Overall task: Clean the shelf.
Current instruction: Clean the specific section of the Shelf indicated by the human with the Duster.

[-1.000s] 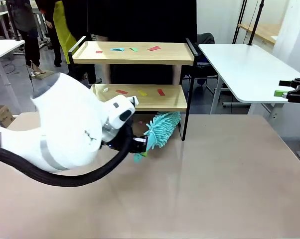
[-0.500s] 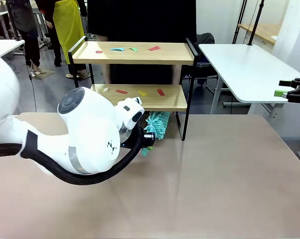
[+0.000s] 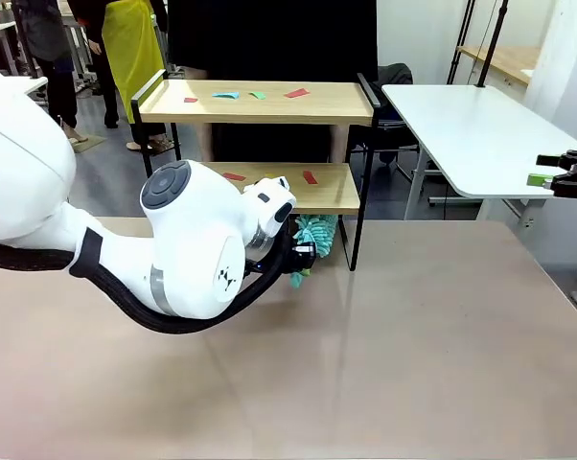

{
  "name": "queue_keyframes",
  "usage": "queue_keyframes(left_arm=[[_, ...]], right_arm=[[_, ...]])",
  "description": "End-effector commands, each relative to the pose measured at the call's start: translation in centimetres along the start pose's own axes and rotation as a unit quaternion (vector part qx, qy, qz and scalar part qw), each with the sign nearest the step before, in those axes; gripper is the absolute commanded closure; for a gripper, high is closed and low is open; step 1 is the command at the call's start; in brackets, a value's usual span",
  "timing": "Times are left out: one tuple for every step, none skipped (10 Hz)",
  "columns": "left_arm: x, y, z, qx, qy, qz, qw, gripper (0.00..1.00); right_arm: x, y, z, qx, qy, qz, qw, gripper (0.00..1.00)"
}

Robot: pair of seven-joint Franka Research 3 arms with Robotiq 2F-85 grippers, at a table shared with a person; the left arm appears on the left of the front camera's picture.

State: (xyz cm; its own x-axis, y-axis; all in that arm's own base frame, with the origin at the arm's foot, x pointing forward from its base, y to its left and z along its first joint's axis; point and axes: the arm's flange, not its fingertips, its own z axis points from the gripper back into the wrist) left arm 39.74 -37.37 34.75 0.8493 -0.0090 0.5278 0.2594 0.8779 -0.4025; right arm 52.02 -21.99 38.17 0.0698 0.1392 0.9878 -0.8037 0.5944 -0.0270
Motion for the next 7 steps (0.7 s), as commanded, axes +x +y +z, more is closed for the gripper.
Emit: queue_keyframes(left_arm=[[0.1,-4.9,-2.0,0.027,0.019,0.021,0.999,0.87],[-0.3,-5.4,-2.8,0.027,0.033,0.023,0.999,0.87],[-0.8,-5.9,-3.5,0.033,0.041,0.019,0.998,0.87],[-1.0,-6.1,-4.0,0.036,0.045,0.019,0.998,0.87],[-1.1,-6.4,-4.2,0.029,0.057,0.008,0.998,0.87],[-2.1,-1.2,-3.9,0.016,0.041,0.01,0.999,0.87],[-2.1,-1.2,-3.9,0.016,0.041,0.01,0.999,0.87]], right_arm=[[0.5,0.1,-0.2,-0.004,0.005,-0.006,1.0,0.0],[0.5,0.1,-0.2,-0.004,0.005,-0.006,1.0,0.0],[0.5,0.1,-0.2,-0.004,0.005,-0.006,1.0,0.0],[0.5,0.1,-0.2,-0.004,0.005,-0.006,1.0,0.0],[0.5,0.1,-0.2,-0.004,0.005,-0.006,1.0,0.0],[0.5,0.1,-0.2,-0.004,0.005,-0.006,1.0,0.0],[0.5,0.1,-0.2,-0.004,0.005,-0.006,1.0,0.0]])
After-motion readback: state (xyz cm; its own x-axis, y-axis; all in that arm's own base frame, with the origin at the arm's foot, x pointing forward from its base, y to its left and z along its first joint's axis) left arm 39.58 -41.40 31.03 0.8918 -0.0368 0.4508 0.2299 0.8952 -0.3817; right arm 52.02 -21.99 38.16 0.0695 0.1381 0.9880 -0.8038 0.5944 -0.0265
